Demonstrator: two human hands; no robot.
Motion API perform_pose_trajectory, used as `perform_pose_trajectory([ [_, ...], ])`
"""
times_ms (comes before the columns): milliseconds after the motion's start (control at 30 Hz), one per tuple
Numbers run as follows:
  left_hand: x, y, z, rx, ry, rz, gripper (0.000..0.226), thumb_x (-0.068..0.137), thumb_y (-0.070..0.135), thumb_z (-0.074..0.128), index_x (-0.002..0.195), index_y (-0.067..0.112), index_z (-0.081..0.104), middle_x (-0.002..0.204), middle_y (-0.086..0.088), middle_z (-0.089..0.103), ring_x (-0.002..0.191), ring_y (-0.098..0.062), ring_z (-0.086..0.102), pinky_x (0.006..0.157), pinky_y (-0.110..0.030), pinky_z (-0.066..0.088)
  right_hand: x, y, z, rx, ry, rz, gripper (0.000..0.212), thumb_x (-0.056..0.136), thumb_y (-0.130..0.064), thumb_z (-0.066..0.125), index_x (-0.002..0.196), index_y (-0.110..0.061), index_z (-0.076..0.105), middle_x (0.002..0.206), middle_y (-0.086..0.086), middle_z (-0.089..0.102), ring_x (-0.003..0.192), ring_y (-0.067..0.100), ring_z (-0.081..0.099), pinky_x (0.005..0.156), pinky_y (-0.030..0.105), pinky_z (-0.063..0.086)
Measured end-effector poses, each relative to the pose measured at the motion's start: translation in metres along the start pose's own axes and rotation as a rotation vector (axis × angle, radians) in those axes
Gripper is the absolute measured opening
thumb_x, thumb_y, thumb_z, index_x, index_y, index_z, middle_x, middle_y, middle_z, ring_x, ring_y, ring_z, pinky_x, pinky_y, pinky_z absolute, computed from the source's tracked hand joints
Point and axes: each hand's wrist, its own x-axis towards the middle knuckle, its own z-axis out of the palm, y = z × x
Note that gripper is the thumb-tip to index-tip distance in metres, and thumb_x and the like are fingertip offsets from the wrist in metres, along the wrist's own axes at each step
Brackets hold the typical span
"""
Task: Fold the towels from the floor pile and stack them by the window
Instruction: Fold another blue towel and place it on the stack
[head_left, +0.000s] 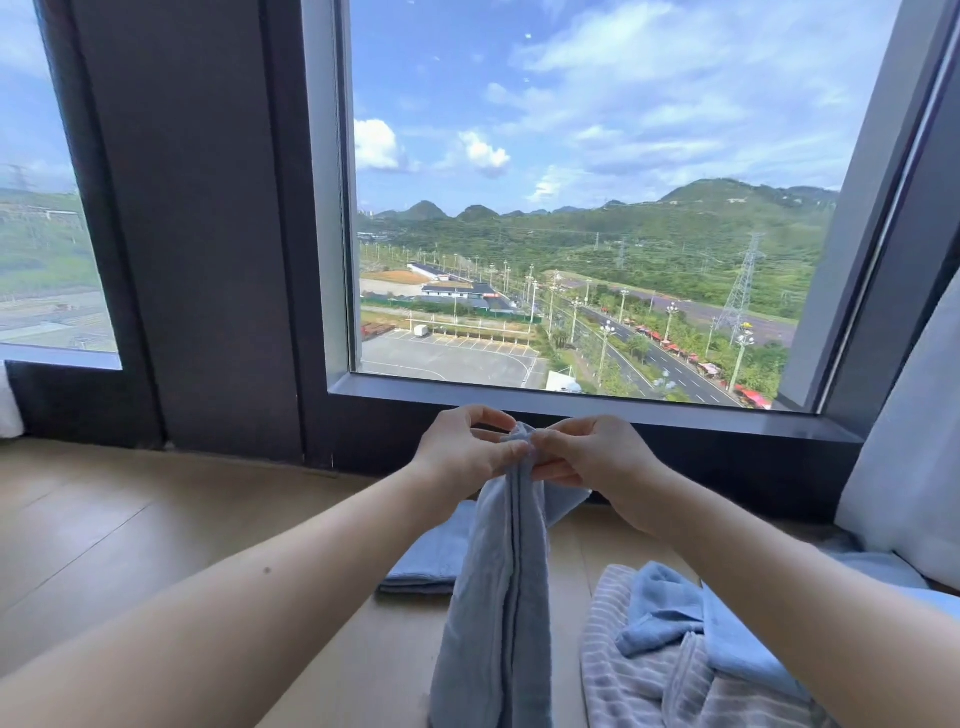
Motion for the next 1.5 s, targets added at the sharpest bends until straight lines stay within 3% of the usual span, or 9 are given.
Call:
perform_pose_trajectory([
  [233,-0.002,-0.001,-0.002,0.093,-0.051,0.05,0.036,0.075,0.012,0.077,0.105,0.019,0.06,0.1,-0.004,0.066,0.096,-0.018,0.064,0.085,-0.04,0.055,-0.003,-0.005,-0.002,0.131,-0.029,0.05,0.04,0.101,-0.023,0.036,0.084,-0.003,0.066,0.078,0.012,0.071,0.071,0.019,0.069,0.071,0.024,0.054],
  [433,-0.001,-0.003,-0.001,0.222,0.089,0.145,0.018,0.083,0.014,0.067,0.097,0.024,0.061,0.09,0.004,0.065,0.083,-0.009,0.06,0.055,-0.01,0.05,-0.003,-0.005,-0.002,-0.054,-0.126,-0.009,0.043,0.101,-0.026,0.03,0.086,-0.014,0.069,0.084,0.003,0.069,0.078,0.014,0.064,0.077,0.024,0.05],
  [667,-0.002,-0.008,-0.007,0.309,0.037,0.214,0.019,0.087,0.012,0.057,0.091,0.03,0.062,0.09,-0.007,0.066,0.078,-0.017,0.058,0.07,-0.032,0.053,-0.003,0.005,-0.028,-0.577,-0.043,-0.249,0.027,0.091,-0.012,0.049,0.081,-0.03,0.066,0.079,-0.018,0.062,0.073,0.001,0.055,0.064,0.009,0.042],
  [833,0.0,-0.006,-0.004,0.218,0.052,0.224,0.021,0.089,0.012,0.056,0.087,0.032,0.063,0.084,-0.002,0.064,0.071,-0.009,0.052,0.061,-0.022,0.044,0.003,0.015,-0.029,-0.674,-0.054,-0.235,0.028,0.09,-0.021,0.05,0.076,-0.035,0.069,0.075,-0.017,0.066,0.07,0.0,0.055,0.078,0.026,0.044],
  [967,0.002,-0.006,-0.006,0.166,0.085,0.228,0.025,0.09,0.012,0.055,0.085,0.035,0.063,0.087,0.0,0.067,0.079,-0.012,0.058,0.071,-0.027,0.048,0.006,0.018,-0.031,-0.849,-0.047,-0.251,0.037,0.094,-0.039,0.043,0.087,-0.015,0.07,0.077,0.005,0.068,0.072,0.014,0.055,0.081,0.033,0.038],
  [1133,0.008,-0.007,-0.018,0.076,0.187,0.188,0.024,0.091,0.01,0.054,0.087,0.033,0.064,0.089,0.004,0.066,0.083,-0.011,0.058,0.079,-0.028,0.049,0.004,0.017,-0.036,-0.991,0.035,-0.216,0.043,0.098,-0.046,0.03,0.099,-0.031,0.07,0.099,-0.008,0.071,0.099,0.014,0.057,0.086,0.034,0.029],
  [1267,0.011,-0.006,-0.024,0.031,0.231,0.198,0.021,0.093,0.009,0.053,0.094,0.028,0.063,0.088,0.01,0.062,0.083,-0.004,0.055,0.076,-0.019,0.046,0.004,0.019,-0.042,-1.065,0.005,-0.233,0.044,0.093,-0.057,0.031,0.084,-0.033,0.066,0.092,-0.014,0.063,0.1,0.009,0.043,0.083,0.035,0.017],
  [1433,0.013,-0.012,-0.031,0.204,0.232,0.231,0.026,0.092,0.007,0.053,0.085,0.03,0.064,0.09,0.003,0.065,0.084,-0.012,0.058,0.074,-0.022,0.048,0.005,0.019,-0.04,-1.262,0.041,-0.284,0.022,0.091,-0.049,0.049,0.082,-0.033,0.06,0.101,-0.014,0.055,0.109,0.012,0.03,0.091,0.039,0.013],
  [1500,0.013,-0.015,-0.035,0.38,0.234,0.258,0.022,0.092,0.008,0.051,0.087,0.025,0.064,0.085,-0.005,0.065,0.074,-0.016,0.055,0.06,-0.014,0.045,0.007,0.017,-0.036,-1.182,0.122,-0.284,0.024,0.091,-0.049,0.049,0.08,-0.03,0.061,0.1,-0.012,0.056,0.107,0.014,0.028,0.089,0.039,0.011],
])
